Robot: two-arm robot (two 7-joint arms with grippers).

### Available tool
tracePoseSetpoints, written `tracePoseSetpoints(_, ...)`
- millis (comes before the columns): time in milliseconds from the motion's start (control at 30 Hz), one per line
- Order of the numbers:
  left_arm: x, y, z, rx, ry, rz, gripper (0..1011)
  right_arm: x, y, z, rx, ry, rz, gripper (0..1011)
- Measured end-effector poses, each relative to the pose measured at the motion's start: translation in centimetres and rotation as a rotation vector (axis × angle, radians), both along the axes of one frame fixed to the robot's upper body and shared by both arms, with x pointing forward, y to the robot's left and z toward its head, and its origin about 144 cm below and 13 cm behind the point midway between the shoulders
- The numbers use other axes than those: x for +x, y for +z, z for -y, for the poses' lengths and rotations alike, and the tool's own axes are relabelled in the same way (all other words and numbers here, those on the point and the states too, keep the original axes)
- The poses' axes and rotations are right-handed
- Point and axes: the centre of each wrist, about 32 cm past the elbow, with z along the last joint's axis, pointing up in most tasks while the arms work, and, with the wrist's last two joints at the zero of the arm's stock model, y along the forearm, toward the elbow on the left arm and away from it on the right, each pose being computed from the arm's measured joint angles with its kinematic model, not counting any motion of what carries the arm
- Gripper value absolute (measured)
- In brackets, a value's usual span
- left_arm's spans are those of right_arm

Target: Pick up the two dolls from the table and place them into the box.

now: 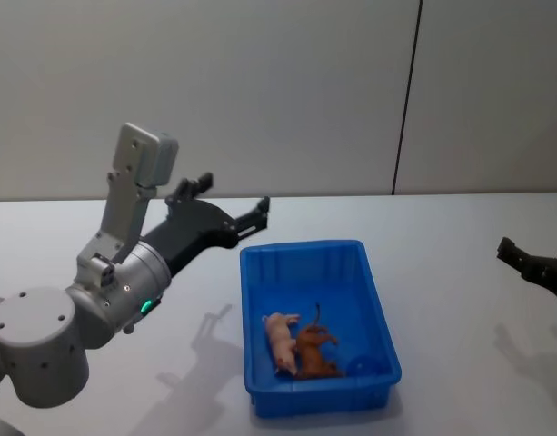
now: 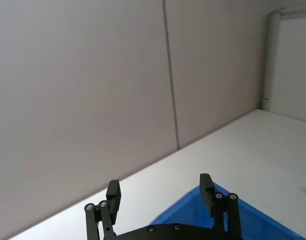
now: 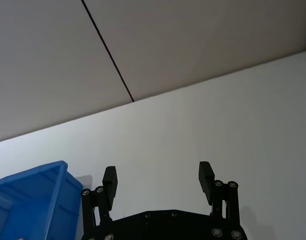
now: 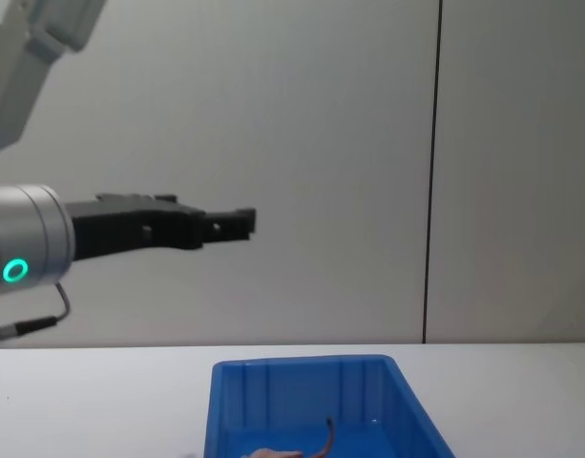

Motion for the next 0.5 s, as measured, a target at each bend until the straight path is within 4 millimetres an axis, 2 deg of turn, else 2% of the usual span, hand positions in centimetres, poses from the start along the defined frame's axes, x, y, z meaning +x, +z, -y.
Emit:
tracePoseSetpoints(300, -1.0, 0.8, -0.2, 0.022, 0.141, 0.091, 1001, -0.8, -0.5, -0.8, -0.077, 0.044, 0.109, 1001)
tracePoseSetpoints(500, -1.0, 0.6, 0.0, 0.026, 0.137, 0.096, 1001, -1.4, -0.9, -1.4, -0.130, 0.085, 0.185, 1001)
